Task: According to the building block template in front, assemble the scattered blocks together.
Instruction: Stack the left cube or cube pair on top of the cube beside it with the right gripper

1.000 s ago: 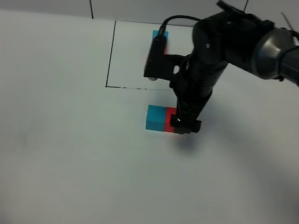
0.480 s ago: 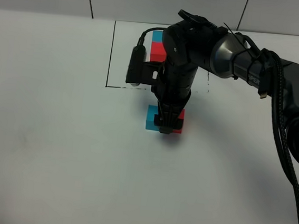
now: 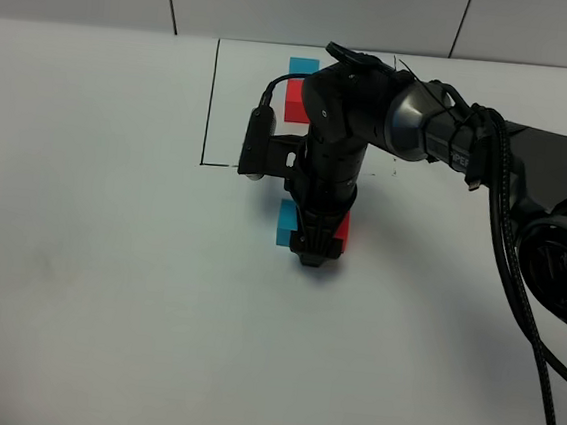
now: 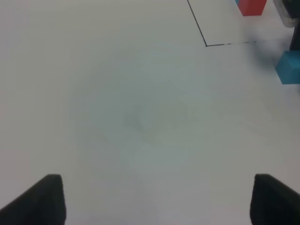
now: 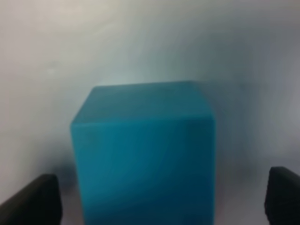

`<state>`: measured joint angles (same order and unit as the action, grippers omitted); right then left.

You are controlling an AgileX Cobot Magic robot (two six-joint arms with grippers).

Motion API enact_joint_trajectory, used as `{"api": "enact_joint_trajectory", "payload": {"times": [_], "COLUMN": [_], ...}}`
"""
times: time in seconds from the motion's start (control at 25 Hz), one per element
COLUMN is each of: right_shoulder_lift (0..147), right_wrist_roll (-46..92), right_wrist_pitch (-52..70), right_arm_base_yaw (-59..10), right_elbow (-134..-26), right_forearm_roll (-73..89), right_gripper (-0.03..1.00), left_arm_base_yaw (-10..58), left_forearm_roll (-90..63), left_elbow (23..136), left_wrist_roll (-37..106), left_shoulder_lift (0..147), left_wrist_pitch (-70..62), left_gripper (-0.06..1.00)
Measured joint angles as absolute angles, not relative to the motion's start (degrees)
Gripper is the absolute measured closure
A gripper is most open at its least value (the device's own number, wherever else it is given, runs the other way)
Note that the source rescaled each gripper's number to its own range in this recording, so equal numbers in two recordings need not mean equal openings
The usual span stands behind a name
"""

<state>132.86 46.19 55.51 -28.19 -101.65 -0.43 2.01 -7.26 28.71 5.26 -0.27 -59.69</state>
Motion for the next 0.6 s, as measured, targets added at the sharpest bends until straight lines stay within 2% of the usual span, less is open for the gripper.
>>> {"api": "enact_joint_trajectory", "payload": {"times": [0.12,0.2,0.4,0.6], "right_shoulder_lift": [133.0,133.0,133.0,133.0], "right_wrist_roll": [46.0,46.0,46.0,44.6], "right_wrist_pitch": [55.2,55.2,55.2,55.2], "right_arm_base_yaw": [-28.2,-28.2,-28.2,-28.2], "right_elbow": [-101.7,-101.7,-101.7,-101.7], "right_forearm_roll": [-0.4,-0.4,-0.4,-0.4], "right_gripper": [0.33,0.46,0.96,0.95], "left_arm_base_yaw": [2.0,2.0,2.0,2.0], "left_forearm_roll": [-7.3,-7.3,-7.3,-7.3], "left_elbow": [28.7,28.7,28.7,28.7], "left_wrist_roll": [5.3,5.3,5.3,5.3], "left_shoulder_lift": [-0.3,-0.3,-0.3,-0.3], "left_wrist_pitch": [-59.7,-59.7,-59.7,-59.7], "left_gripper": [0.08,0.08,0.08,0.08]}}
